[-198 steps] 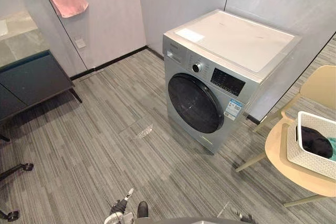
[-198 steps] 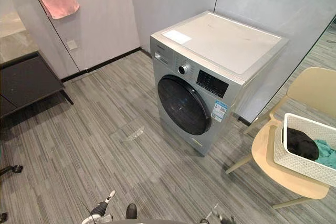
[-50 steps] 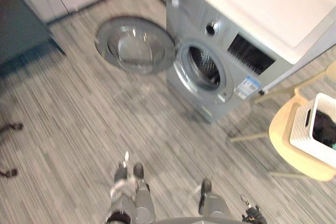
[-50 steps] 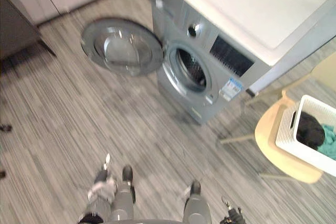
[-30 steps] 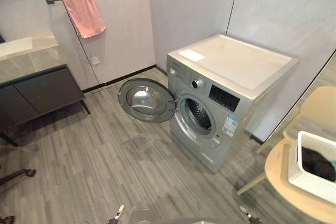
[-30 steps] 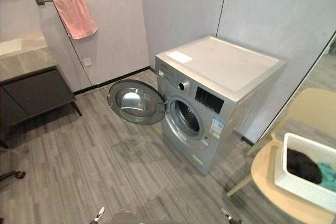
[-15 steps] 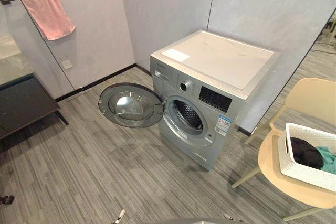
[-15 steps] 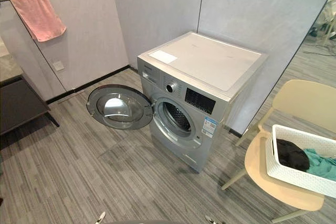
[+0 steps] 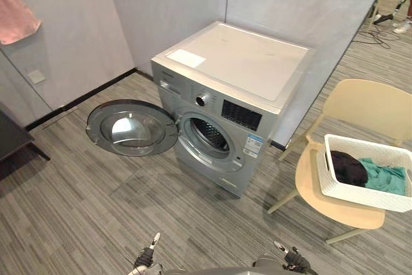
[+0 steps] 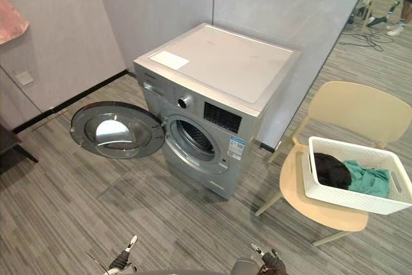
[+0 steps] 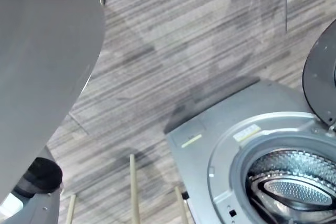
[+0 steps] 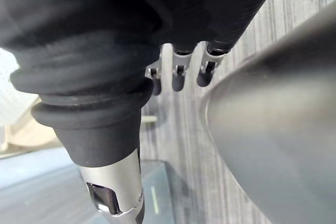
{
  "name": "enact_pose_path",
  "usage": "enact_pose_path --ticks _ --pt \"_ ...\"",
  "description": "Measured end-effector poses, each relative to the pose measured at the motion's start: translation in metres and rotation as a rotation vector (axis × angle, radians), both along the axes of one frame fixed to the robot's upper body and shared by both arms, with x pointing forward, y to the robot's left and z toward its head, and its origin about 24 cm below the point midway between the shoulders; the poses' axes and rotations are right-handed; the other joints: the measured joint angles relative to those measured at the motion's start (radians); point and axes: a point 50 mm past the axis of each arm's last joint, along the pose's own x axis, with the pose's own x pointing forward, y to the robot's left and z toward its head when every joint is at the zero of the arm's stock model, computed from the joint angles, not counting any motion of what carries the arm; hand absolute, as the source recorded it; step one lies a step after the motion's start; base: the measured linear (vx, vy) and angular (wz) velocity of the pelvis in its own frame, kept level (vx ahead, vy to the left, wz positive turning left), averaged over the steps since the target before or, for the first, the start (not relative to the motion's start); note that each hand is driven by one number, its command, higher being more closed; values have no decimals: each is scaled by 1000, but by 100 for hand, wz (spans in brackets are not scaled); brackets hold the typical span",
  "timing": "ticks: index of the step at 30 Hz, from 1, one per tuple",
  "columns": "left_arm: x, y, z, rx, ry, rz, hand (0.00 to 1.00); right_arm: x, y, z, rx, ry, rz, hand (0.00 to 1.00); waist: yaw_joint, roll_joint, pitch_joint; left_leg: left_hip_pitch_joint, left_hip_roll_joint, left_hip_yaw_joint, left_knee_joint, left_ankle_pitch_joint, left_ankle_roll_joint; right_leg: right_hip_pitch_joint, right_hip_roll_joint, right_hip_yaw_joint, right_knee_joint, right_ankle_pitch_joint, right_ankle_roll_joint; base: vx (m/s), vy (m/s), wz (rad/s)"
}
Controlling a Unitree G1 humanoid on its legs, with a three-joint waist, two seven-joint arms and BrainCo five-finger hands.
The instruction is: Pick up the laundry basket with both hands and put the clothes into the washing machine.
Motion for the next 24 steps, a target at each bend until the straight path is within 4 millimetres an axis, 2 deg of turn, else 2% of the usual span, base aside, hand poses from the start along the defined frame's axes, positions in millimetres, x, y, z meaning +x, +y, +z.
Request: enact_pose_path --ticks 1,2,3,4,5,6,7,8,9,10,12,14,15,16,18,19,20,21,22,23,24 --pt "-2 0 0 -3 -1 14 0 -8 -5 0 -13 12 -26 0 -1 -1 0 13 12 5 6 -2 -3 17 -56 -1 -31 43 -10 25 -354 -16" --pt "-4 3 0 3 2 18 0 -16 -8 -2 -13 31 -54 0 -3 -14 -4 33 17 4 -1 -10 -15 52 -91 -2 -117 205 -23 28 -471 -22" --pt "-5 5 0 8 3 19 0 -22 -8 -3 -7 50 -72 0 0 -22 -8 39 28 -5 -11 -28 -40 74 -69 4 -141 182 53 26 -409 -21" --pt "-6 0 -1 -7 10 21 0 -25 -12 -3 -12 60 -84 0 -1 -3 -15 40 45 -9 -21 -33 -42 84 -52 1 -155 153 86 -7 -372 -20" --pt "-6 -9 -3 -31 12 14 0 -32 -23 -3 -27 76 -131 0 -4 37 -19 31 62 -15 -40 -36 -32 95 -22 21 -195 110 144 -4 -299 -13" --pt "-5 -14 -3 -42 13 10 0 -38 -34 -2 -40 89 -176 0 -11 53 -18 29 62 -27 -60 -29 -43 112 -22 23 -240 55 225 -3 -279 -11" --pt "-6 -13 -3 -41 15 9 0 -42 -37 -2 -40 106 -199 0 -15 52 -18 32 62 -35 -65 -12 -75 126 -25 19 -266 21 235 10 -256 -7" --pt "-8 -11 -4 -37 25 9 0 -51 -37 -4 -21 141 -228 0 -27 50 -16 33 71 -39 -66 10 -112 157 -23 -14 -310 -20 236 -12 -256 -5" --pt "-13 -9 -5 -33 43 9 0 -57 -35 -6 -8 164 -235 0 -35 54 -15 36 95 -42 -58 23 -128 191 -3 -43 -340 -45 235 -41 -299 -4" --pt "-14 -8 -5 -32 49 10 0 -61 -34 -7 0 179 -236 0 -39 55 -15 37 110 -46 -51 27 -135 207 11 -53 -351 -55 232 -68 -271 1" --pt "-17 -4 -5 -26 56 13 0 -67 -32 -9 23 212 -229 0 -52 56 -14 34 177 -63 8 31 -138 241 82 -59 -376 -73 202 -82 -193 -10" --pt "-17 -2 -5 -20 56 12 0 -64 -32 -9 20 210 -211 0 -55 55 -13 10 214 -74 72 44 -132 249 122 -52 -384 -74 184 -138 -153 -20" --pt "-16 1 -4 -15 49 20 0 -63 -30 -10 21 217 -187 0 -56 50 -8 -36 232 -107 159 79 -80 261 153 -42 -410 -71 163 -182 -204 -18" --pt "-16 3 -3 -12 45 26 0 -63 -28 -10 23 221 -175 0 -54 47 -7 -58 234 -124 198 101 -48 263 165 -31 -421 -64 151 -159 -211 -19" --pt "-12 8 -2 1 35 16 0 -60 -25 -11 29 228 -142 0 -55 39 -2 -169 254 -170 344 219 119 278 221 5 -476 -33 103 -119 -200 -18" --pt "-12 9 -2 5 36 10 0 -61 -24 -11 27 234 -133 0 -54 41 -1 -194 265 -170 381 264 167 278 237 16 -488 -26 92 -97 -163 -24" --pt "-13 10 -2 7 37 12 0 -62 -24 -11 27 239 -129 0 -52 41 2 -203 270 -171 401 286 185 278 248 28 -492 -18 79 -74 -106 -35" --pt "-15 10 -2 7 42 15 0 -60 -24 -11 23 234 -118 0 -50 43 4 -228 258 -187 462 247 163 277 259 47 -493 -15 74 -99 -25 -36" --pt "-15 6 -2 -4 39 22 0 -58 -30 -9 -2 223 -109 0 -52 64 15 -249 178 -212 544 147 99 265 256 63 -494 -13 71 -131 41 -47" --pt "-18 4 -3 -10 45 18 0 -54 -33 -8 -14 209 -100 0 -53 78 20 -250 112 -234 566 90 63 254 261 81 -509 -13 70 -122 72 -52" --pt "-26 2 -5 -12 74 7 0 -52 -31 -8 -12 197 -99 0 -53 83 25 -252 55 -245 575 11 20 261 260 107 -542 1 50 -52 116 -42"
